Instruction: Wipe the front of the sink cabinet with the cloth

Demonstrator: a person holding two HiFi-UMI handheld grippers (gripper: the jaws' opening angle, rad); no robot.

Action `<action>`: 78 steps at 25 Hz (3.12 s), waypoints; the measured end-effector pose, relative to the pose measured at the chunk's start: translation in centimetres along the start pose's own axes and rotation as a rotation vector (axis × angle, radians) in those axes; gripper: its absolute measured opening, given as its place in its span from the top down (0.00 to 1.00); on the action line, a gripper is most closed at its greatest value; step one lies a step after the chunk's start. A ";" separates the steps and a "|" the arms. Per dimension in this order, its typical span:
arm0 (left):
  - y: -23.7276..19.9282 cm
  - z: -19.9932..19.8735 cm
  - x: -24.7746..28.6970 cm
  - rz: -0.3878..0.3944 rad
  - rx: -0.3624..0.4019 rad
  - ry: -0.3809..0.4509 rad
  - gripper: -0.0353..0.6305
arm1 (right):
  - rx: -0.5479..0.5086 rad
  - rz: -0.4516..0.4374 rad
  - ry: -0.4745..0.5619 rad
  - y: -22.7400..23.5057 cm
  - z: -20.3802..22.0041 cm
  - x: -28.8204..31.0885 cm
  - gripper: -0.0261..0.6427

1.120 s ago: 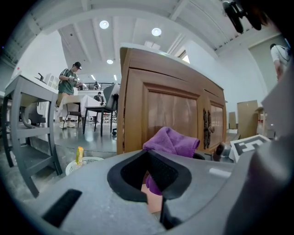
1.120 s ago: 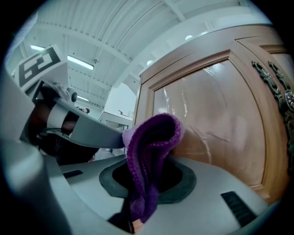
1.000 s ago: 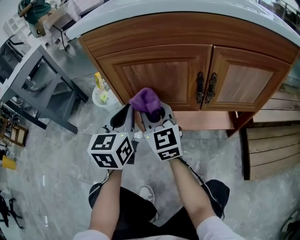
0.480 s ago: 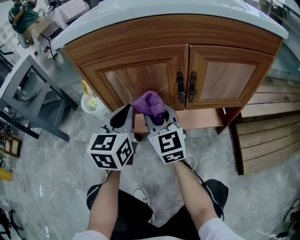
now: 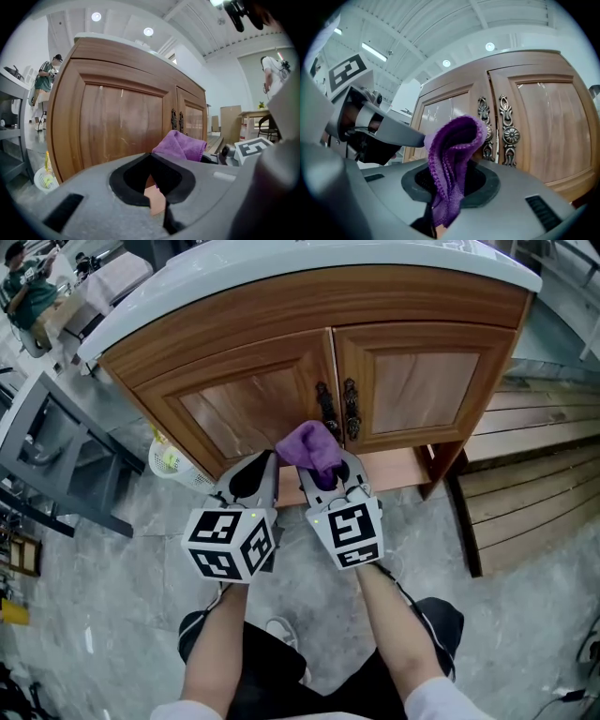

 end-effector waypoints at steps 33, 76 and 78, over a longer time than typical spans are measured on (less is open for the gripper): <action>8.0 -2.1 5.1 0.166 0.003 0.044 0.94 | 0.025 0.204 0.010 10.6 -1.4 -6.3 0.83; 19.2 -2.2 11.3 0.486 -0.010 0.083 0.94 | -0.015 0.602 -0.042 25.7 -1.9 -16.2 0.83; 19.2 -2.0 11.2 0.486 -0.015 0.077 0.94 | -0.022 0.594 -0.049 25.2 -2.0 -16.2 0.83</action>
Point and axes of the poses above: the fingertips, and each gripper's own axes: x forward along the fingers, y to its right, z out of its underside, the point moved 4 cm from there along -x, backward along the fingers, and after that the axes turned 13 degrees about x, right-handed, at the moved point
